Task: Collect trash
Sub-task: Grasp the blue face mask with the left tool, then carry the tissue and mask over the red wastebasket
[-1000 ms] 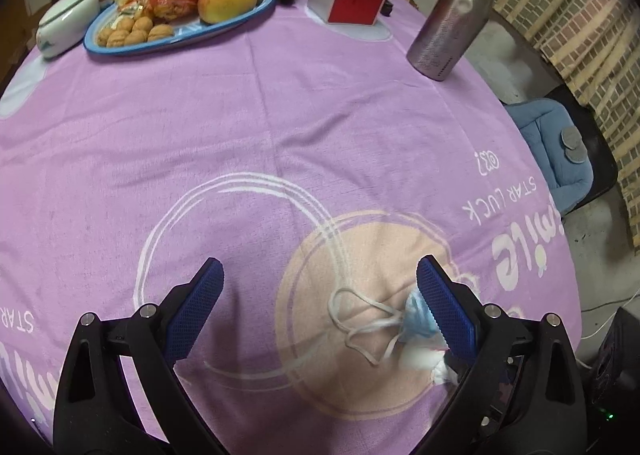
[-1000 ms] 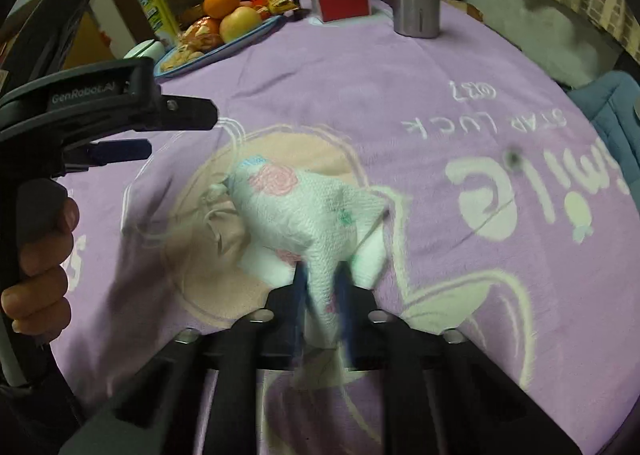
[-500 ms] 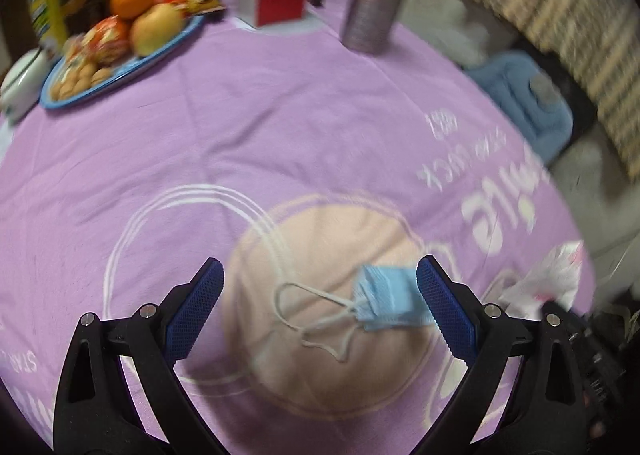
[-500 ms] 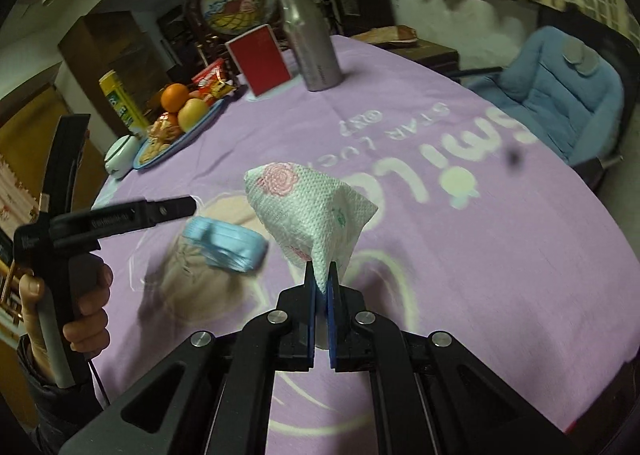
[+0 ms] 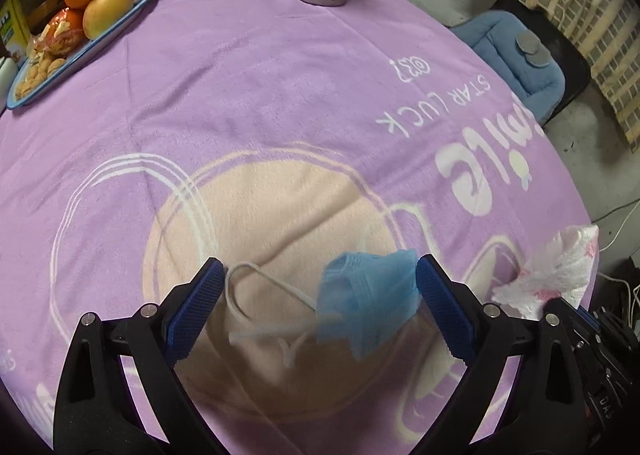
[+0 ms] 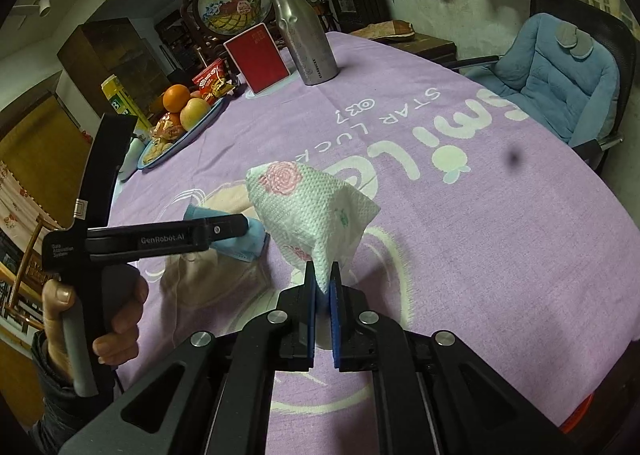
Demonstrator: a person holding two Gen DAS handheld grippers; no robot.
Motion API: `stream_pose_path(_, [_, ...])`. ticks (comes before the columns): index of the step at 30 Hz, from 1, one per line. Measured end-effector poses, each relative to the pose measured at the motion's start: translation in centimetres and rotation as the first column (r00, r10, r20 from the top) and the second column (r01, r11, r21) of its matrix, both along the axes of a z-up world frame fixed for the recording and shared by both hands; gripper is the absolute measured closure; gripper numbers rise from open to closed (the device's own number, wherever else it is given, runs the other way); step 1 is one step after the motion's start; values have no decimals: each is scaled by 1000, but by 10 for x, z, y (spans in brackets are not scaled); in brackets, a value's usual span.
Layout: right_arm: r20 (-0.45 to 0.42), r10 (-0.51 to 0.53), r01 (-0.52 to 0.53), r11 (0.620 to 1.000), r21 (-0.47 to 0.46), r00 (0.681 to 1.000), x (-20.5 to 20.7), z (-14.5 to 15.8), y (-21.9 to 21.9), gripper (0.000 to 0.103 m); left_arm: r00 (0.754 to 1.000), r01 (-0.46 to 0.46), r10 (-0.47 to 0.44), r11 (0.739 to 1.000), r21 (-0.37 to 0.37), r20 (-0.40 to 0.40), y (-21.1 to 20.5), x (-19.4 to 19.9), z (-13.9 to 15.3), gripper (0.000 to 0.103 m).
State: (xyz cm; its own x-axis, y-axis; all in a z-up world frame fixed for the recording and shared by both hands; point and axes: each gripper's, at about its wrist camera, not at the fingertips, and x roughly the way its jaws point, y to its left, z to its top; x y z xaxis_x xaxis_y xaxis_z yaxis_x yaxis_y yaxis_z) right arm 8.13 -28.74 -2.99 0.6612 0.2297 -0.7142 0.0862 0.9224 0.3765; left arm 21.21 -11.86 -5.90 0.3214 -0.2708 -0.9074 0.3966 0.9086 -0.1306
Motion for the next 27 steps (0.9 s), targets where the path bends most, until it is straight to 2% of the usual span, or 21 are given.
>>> stream_pose_path(6, [-4,0,0,1000,2,1000,0,-1,1,95,1000,25,-26,998,66,9,-9,-16,2,17])
stream_pose_path(8, [-4,-2,2,1000,3,1000,0,-1,0,95,999,42,-43,997,62,7,-12,-19,2,26])
stream_pose_path(10, [-2,-5,5,1000,1,1000,-1,-1,-1,95,998,64,-64,997,49,9,-13,-22,5,43])
stream_pose_path(14, [17,-17,17,1000,3,1000,-4,2,-4,95,994,101,-103,994,51,38,-19,-28,8,56])
stream_pose_path(15, [22,-19,19,1000,2,1000,-6,3,-4,95,994,100,-103,994,52,42,-19,-29,9,59])
stream_pose_path(17, [35,-28,28,1000,-5,999,-8,6,-5,95,996,83,-84,996,22,42,-15,-27,14,75])
stream_pose_path(19, [45,-31,32,999,-7,998,-11,8,-7,95,997,61,-60,998,-19,49,-8,-25,21,84])
stream_pose_path(22, [54,-36,37,999,-24,998,-15,10,-7,95,996,-6,9,999,-38,91,5,-19,30,89])
stream_pose_path(27, [53,-49,52,997,-49,997,-23,10,-8,96,991,-61,71,994,-91,114,17,-14,40,92])
